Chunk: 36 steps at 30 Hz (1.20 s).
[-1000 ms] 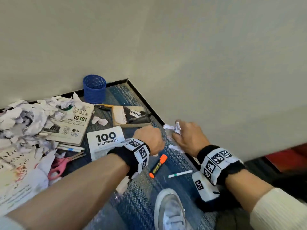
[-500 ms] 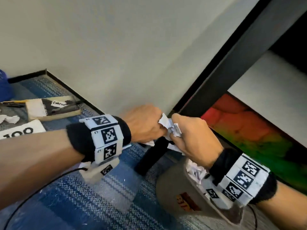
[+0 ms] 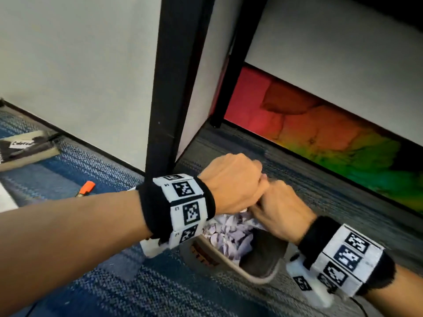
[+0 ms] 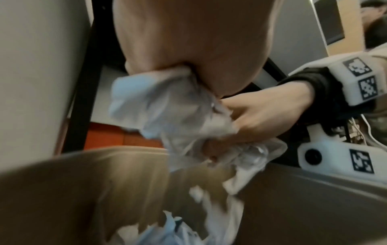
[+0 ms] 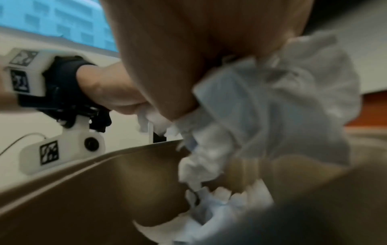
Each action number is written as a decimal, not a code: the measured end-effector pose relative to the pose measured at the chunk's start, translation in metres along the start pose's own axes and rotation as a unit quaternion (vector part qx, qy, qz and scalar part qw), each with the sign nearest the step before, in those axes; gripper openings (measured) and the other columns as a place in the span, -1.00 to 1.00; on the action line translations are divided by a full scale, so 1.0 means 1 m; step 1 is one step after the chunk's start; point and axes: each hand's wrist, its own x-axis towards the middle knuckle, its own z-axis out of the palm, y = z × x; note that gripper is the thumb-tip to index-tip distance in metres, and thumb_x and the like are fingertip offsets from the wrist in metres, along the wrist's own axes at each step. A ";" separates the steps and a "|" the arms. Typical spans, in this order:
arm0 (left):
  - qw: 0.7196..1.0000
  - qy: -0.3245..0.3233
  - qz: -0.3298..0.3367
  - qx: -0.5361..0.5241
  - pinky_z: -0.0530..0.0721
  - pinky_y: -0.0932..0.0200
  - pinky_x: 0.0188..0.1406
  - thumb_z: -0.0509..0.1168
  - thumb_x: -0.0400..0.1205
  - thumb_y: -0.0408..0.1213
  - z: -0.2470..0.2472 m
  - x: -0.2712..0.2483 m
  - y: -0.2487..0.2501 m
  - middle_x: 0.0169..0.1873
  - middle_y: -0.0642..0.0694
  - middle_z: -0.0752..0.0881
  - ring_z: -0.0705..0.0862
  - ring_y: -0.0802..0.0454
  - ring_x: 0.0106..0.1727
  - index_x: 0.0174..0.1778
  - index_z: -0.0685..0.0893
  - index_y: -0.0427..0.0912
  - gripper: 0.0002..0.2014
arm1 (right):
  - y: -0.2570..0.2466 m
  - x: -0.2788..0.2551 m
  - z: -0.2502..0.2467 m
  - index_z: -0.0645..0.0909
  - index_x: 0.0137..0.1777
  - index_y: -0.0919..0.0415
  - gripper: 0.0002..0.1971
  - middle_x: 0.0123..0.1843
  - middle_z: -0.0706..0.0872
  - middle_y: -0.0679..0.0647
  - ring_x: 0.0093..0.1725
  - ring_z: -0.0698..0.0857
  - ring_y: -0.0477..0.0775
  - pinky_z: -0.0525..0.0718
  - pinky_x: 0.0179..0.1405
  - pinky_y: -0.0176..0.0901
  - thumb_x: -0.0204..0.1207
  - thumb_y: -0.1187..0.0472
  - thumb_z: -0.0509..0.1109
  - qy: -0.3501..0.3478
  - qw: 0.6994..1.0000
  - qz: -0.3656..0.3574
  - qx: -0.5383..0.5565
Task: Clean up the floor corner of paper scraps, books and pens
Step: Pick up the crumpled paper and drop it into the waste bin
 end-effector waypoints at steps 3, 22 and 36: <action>0.997 -0.063 -0.001 -0.033 0.59 0.00 -0.05 -0.07 0.66 -0.08 0.010 -0.005 -0.004 -0.11 -0.21 0.67 0.63 -0.17 -0.13 -0.15 0.46 -0.14 -0.72 | -0.002 0.004 0.012 0.51 0.13 0.18 -0.52 0.03 0.64 0.10 -0.11 0.67 0.12 0.64 -0.13 -0.03 0.43 -0.14 0.03 -0.024 0.998 -0.001 0.065; 0.980 -0.130 -0.129 0.075 0.54 0.11 -0.24 0.18 0.61 -0.14 -0.083 -0.084 -0.097 -0.15 -0.13 0.72 0.68 -0.19 -0.10 -0.20 0.61 -0.06 -0.85 | -0.109 0.052 -0.044 0.54 -0.09 -0.02 -0.77 -0.11 0.70 -0.07 -0.08 0.69 0.15 0.65 -0.17 0.05 0.57 -0.14 0.20 0.084 0.988 -0.093 -0.085; 0.835 -0.228 -0.488 0.111 0.62 0.05 -0.01 0.20 0.67 -0.01 -0.186 -0.382 -0.288 0.16 -0.21 0.71 0.68 -0.21 0.15 0.19 0.66 -0.21 -0.64 | -0.445 0.204 0.058 0.61 0.13 0.11 -0.70 0.13 0.60 0.11 0.09 0.65 0.22 0.59 -0.02 0.00 0.55 -0.06 0.29 -0.054 0.934 -0.327 -0.137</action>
